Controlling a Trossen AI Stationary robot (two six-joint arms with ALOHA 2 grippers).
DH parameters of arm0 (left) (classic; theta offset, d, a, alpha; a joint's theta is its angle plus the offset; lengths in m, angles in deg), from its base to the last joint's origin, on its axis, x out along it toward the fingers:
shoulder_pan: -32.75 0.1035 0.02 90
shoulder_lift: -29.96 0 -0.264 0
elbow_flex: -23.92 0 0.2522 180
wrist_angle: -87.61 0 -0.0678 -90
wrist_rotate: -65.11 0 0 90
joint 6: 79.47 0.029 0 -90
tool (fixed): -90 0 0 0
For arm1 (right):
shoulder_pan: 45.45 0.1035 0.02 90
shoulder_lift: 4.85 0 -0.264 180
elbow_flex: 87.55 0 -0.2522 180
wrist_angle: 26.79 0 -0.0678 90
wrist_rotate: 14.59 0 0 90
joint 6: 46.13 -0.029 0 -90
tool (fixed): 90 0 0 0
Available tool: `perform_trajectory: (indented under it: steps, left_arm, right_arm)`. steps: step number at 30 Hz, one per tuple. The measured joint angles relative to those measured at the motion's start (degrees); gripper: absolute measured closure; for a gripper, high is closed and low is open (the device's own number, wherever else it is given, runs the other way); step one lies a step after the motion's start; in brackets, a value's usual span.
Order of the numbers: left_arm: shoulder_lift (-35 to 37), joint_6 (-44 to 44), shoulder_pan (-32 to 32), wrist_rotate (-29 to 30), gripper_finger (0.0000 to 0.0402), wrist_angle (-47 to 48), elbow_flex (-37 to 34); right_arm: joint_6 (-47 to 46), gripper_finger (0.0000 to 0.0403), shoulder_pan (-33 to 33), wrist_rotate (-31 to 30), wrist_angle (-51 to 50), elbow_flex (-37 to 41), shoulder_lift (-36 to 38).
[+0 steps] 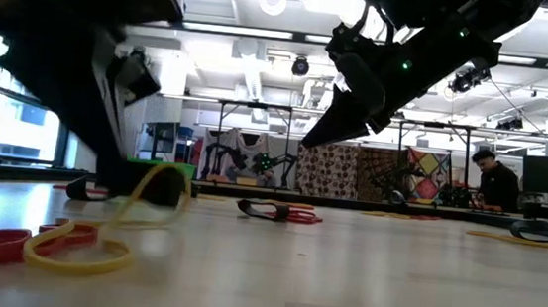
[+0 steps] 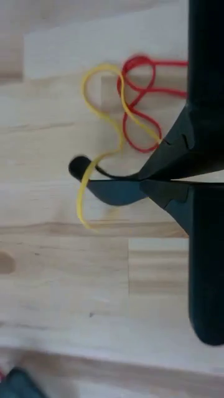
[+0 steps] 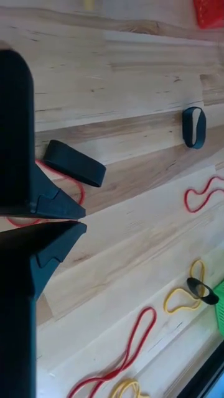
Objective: Sort rubber bands into baskets
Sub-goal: Put the black rubber band into the blue bin
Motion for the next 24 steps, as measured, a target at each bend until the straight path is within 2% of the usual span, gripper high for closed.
perform_trajectory:
  steps: [10,15,19,24]
  left_arm:
    - [7.97,-1.98,0.38,-1.26,0.0401,5.81,0.04]
    - [8.13,-3.94,2.01,-7.29,0.0401,14.42,0.01]
    - [7.61,-3.83,2.53,-9.83,0.0401,20.14,0.0]
    - [7.61,0.33,2.6,-17.55,0.0401,20.7,0.01]
  right_arm:
    - [1.74,0.0395,1.28,0.13,0.9,0.0,0.0]
    - [2.1,0.0395,2.29,0.19,1.01,0.0,0.0]
    - [2.42,0.0395,2.54,0.22,1.01,0.0,0.0]
    - [0.99,0.0395,2.54,0.32,1.07,0.0,0.0]
